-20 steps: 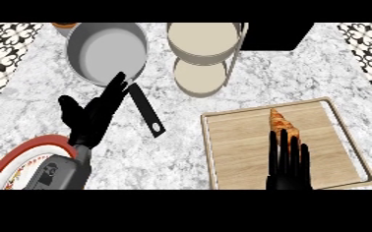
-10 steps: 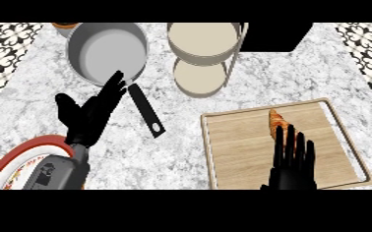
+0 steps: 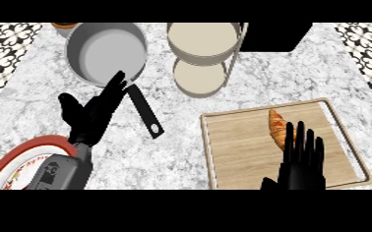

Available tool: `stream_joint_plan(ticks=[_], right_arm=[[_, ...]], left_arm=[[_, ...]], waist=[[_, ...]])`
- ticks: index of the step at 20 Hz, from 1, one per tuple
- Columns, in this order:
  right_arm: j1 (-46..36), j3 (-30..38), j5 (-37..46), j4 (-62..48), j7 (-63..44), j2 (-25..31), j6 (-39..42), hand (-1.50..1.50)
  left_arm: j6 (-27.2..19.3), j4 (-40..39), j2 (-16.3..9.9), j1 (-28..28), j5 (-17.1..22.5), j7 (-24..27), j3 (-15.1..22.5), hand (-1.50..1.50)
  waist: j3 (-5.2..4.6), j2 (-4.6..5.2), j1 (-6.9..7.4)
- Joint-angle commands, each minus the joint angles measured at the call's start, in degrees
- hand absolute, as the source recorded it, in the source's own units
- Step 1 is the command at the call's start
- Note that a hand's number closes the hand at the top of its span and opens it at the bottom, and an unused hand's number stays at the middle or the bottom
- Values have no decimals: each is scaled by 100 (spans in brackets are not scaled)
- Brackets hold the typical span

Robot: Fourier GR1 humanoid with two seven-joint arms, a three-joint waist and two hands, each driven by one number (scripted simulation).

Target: Pick the croissant from the tray and place it in the tiered basket

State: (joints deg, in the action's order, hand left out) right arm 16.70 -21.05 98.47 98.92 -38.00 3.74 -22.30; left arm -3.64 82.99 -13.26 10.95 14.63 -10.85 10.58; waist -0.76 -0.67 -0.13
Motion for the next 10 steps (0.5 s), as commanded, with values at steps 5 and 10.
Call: stream_joint_plan(ticks=[5,10], right_arm=[[-480,664,-695,-763,525,481,-331,-150],[-512,644,-704,-891,483,270,-357,-150]], left_arm=[[-127,587,194,-163,-264,-428,124,0],[238,323,131,-1,-140,-364,-278,0]], waist=[[78,64,22],[76,66,6]])
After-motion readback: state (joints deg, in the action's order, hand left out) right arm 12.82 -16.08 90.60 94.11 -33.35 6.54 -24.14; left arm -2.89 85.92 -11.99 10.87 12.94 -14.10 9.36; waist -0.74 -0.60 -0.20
